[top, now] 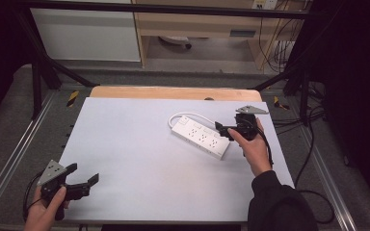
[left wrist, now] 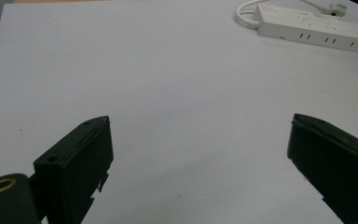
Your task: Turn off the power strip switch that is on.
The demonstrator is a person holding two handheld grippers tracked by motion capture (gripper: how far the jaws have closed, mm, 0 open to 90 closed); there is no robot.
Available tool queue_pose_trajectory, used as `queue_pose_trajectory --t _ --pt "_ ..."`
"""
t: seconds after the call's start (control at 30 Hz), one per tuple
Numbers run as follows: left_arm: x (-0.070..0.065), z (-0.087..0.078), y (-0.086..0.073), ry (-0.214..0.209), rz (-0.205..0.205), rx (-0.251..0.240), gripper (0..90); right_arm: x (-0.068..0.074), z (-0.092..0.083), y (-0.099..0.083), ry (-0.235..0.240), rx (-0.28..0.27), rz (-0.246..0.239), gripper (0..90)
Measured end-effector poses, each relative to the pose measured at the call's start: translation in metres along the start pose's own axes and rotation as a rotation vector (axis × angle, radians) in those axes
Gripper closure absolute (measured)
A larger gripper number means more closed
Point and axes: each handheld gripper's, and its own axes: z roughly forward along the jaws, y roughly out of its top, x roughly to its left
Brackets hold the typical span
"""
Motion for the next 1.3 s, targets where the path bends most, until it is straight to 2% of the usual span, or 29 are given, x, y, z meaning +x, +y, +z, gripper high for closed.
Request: queue_pose_trajectory --t 0.3,0.53,0.93,1.3 --pt "0.000 0.000 0.000 -0.004 -0.001 -0.002 6.8 0.005 0.013 0.004 0.010 0.005 -0.017 5.4" --pt "0.000 0.000 0.000 -0.004 -0.001 -0.003 6.8 0.010 0.019 0.004 0.009 -0.003 -0.021 12.0" --pt "0.000 0.000 0.000 -0.004 -0.001 -0.004 6.8 0.014 0.033 0.006 0.017 -0.016 -0.041 40.0" --pt "0.000 0.000 0.000 -0.004 0.002 -0.004 6.8 0.019 0.043 0.004 0.019 -0.041 -0.060 61.5"
